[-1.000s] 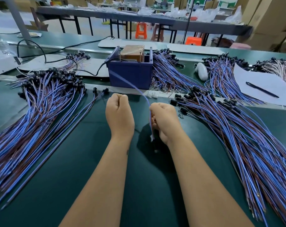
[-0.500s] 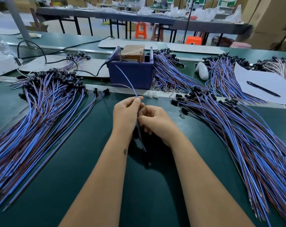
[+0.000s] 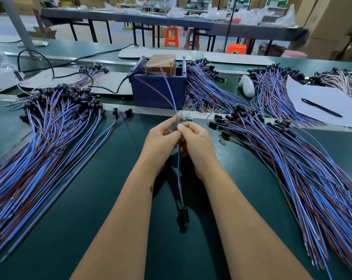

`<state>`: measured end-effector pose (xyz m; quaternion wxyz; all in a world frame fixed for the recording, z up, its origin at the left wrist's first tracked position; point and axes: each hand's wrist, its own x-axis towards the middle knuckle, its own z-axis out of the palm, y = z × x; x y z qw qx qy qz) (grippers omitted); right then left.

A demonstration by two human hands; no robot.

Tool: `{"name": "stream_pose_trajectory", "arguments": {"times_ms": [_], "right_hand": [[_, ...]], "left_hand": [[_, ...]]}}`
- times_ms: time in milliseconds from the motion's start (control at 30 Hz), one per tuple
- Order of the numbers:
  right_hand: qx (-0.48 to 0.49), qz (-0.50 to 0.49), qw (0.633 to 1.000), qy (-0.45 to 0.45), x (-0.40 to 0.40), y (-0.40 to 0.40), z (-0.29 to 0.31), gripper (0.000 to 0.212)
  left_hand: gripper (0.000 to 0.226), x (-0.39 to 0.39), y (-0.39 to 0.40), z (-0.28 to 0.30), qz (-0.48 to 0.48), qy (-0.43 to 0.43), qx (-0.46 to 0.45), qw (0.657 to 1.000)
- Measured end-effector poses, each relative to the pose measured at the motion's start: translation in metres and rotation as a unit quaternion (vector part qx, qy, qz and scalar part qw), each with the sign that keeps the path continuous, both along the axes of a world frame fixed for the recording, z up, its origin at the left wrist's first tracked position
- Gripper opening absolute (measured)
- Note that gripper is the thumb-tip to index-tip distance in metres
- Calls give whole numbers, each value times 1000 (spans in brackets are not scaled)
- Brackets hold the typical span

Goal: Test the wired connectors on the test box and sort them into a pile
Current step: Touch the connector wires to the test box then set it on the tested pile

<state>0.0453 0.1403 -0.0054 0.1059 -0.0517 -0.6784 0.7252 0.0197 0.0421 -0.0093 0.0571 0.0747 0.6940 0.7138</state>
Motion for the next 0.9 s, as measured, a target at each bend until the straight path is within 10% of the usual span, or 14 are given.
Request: {"name": "stream_pose_trajectory", "arguments": {"times_ms": [900], "right_hand": [[-23, -100, 994, 33, -2, 8, -2, 21]], "left_hand": [[30, -12, -12, -5, 139, -28, 44, 989]]}}
